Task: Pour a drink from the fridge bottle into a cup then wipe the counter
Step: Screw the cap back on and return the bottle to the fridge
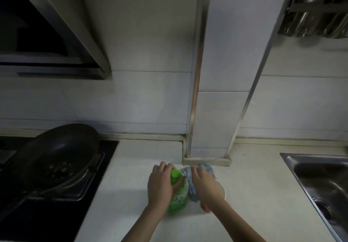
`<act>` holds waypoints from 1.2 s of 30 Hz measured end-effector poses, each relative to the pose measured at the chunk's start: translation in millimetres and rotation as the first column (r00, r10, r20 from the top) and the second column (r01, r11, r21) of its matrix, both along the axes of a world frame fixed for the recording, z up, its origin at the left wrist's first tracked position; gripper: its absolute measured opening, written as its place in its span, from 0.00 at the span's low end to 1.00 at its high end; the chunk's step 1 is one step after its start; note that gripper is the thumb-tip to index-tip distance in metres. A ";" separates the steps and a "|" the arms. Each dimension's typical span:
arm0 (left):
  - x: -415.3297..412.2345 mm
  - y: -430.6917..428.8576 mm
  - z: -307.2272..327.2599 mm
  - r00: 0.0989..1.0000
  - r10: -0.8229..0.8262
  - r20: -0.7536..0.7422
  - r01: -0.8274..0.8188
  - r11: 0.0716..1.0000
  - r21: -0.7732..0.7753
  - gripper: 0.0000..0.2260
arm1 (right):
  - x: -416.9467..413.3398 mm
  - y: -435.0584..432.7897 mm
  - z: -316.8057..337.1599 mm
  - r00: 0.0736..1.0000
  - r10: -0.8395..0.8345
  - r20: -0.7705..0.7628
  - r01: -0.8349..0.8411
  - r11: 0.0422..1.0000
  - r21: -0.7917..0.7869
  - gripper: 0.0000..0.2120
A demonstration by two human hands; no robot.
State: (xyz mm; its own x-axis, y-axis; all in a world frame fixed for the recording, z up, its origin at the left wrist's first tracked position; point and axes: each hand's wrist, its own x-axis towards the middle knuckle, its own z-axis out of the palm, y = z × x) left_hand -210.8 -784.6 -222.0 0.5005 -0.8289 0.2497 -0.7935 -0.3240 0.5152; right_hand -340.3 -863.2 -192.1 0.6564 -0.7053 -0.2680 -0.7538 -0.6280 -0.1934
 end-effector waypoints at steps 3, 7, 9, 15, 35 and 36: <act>3.2 0.7 8.8 0.999 0.051 0.014 -0.053 0.992 0.114 0.21 | -4.1 10.5 -2.6 0.997 0.076 0.030 -0.075 0.996 -0.047 0.32; 1.0 -5.4 16.9 0.998 -0.004 0.068 -0.005 0.991 0.132 0.22 | -9.9 7.7 -8.9 0.979 -0.119 0.165 0.099 0.988 0.122 0.18; 2.3 -0.8 15.6 0.999 0.010 0.032 -0.013 0.995 0.102 0.24 | -14.1 8.3 -13.7 0.895 -0.338 0.291 0.243 0.917 0.318 0.09; 21.7 20.8 -15.9 0.914 0.041 -0.405 0.035 0.983 0.179 0.39 | -11.2 4.0 -22.2 0.845 -0.388 0.367 0.201 0.868 0.453 0.07; 0.5 13.9 9.8 0.864 0.163 -0.476 -0.095 0.982 0.164 0.30 | -12.0 -21.5 -11.2 0.716 -0.589 0.374 0.205 0.690 0.695 0.06; 3.7 17.7 16.7 0.864 0.164 -0.476 -0.103 0.983 0.151 0.30 | -8.3 -24.7 -14.1 0.712 -0.607 0.352 0.220 0.670 0.709 0.04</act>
